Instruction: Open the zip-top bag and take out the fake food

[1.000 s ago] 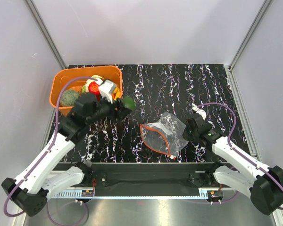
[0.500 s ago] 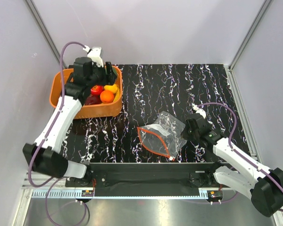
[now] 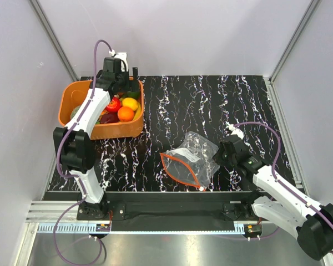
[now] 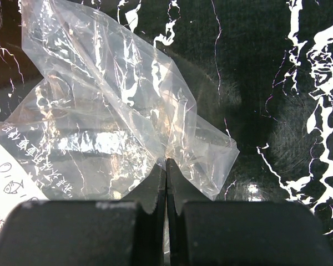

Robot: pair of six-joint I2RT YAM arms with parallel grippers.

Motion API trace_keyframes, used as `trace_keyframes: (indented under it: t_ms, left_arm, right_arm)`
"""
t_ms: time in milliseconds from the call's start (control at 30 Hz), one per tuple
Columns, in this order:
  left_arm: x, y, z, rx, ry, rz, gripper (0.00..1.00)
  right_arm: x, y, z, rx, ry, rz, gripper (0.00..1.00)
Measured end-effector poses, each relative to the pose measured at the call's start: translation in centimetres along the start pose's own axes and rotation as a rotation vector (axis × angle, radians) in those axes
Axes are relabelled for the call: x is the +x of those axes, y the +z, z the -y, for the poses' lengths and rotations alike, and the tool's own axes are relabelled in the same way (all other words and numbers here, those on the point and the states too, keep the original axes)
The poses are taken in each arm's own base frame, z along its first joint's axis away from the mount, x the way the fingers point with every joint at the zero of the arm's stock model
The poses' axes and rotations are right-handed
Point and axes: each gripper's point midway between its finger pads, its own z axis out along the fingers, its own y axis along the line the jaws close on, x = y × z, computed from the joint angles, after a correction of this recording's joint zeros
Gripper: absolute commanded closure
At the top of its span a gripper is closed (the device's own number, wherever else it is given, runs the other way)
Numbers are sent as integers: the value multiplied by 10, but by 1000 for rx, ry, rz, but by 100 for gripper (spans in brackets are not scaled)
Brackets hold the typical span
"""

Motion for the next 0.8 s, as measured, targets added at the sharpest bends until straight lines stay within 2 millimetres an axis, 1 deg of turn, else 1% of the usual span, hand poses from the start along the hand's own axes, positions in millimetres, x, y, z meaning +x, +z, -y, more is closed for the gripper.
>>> trace_keyframes:
  t_ms: [200, 267, 367, 500, 567, 633, 667, 700, 767, 800]
  left_arm:
    - [-2, -3, -7, -10, -7, 5, 1]
    - [0, -8, -7, -6, -7, 5, 1]
    - [3, -24, -4, 14, -11, 9, 1]
    - [1, -57, 5, 66, -16, 32, 1]
    - [4, -80, 9, 95, -15, 47, 1]
    - [13, -100, 11, 117, -14, 54, 1]
    - [22, -110, 11, 127, -14, 47, 1]
    - [28, -118, 12, 137, -11, 47, 1]
    - [48, -134, 14, 163, 3, 33, 1]
    - [58, -141, 14, 174, 12, 29, 1]
  right_arm:
    - [0, 0, 0, 0, 0, 0, 100]
    - [0, 0, 0, 1, -1, -1, 100]
    - [2, 2, 1, 6, -7, -10, 100]
    - [5, 6, 3, 19, -26, -30, 99]
    - [3, 7, 2, 22, -36, -33, 86]
    - [-2, 8, -1, 25, -51, -31, 65]
    - [-5, 8, -3, 24, -54, -28, 39]
    - [-10, 8, -6, 23, -55, -22, 29]
    - [-19, 6, -10, 20, -75, -4, 16]
    - [-24, 5, -12, 17, -84, 6, 8]
